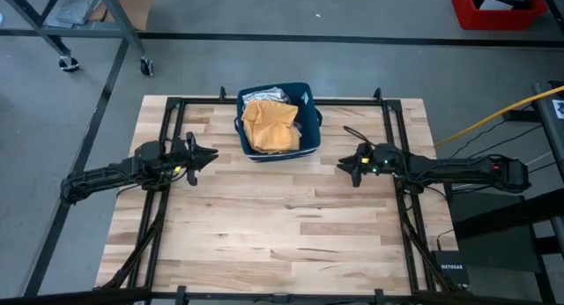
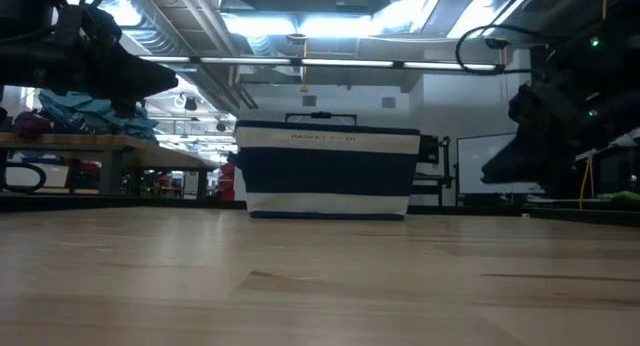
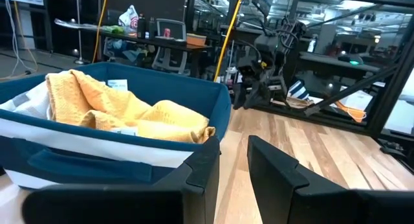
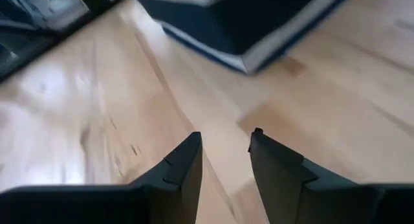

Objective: Fold towel
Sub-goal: Return to Home Position

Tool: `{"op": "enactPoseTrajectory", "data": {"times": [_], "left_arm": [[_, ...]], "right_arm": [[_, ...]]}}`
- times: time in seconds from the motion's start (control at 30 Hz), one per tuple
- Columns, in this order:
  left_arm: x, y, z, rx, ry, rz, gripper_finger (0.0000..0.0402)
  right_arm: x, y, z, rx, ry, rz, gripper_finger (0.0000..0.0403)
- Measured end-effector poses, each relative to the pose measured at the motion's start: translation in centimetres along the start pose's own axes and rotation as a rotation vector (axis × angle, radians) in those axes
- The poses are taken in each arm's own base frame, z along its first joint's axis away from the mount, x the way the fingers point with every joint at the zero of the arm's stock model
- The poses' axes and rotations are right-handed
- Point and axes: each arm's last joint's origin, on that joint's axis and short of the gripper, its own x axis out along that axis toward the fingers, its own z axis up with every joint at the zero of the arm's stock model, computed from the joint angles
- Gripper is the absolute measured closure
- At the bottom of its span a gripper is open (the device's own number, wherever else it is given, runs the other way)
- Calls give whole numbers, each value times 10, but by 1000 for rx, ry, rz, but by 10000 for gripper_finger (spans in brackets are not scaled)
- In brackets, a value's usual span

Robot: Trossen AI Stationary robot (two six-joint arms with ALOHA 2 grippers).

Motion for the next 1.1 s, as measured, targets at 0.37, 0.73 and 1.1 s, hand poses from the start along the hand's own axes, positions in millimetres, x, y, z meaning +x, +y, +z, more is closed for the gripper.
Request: {"op": "enactPoseTrajectory", "data": {"times": [0.37,0.73,1.1], "left_arm": [[0,0,0,0,1,0,329],[0,0,0,0,1,1,329],[0,0,0,0,2,0,329]], "right_arm": [[-1,-5,-11,6,113,-50,270],[-5,-4,-9,5,93,-37,270],[-20,3,5,-6,-93,45,270]]}}
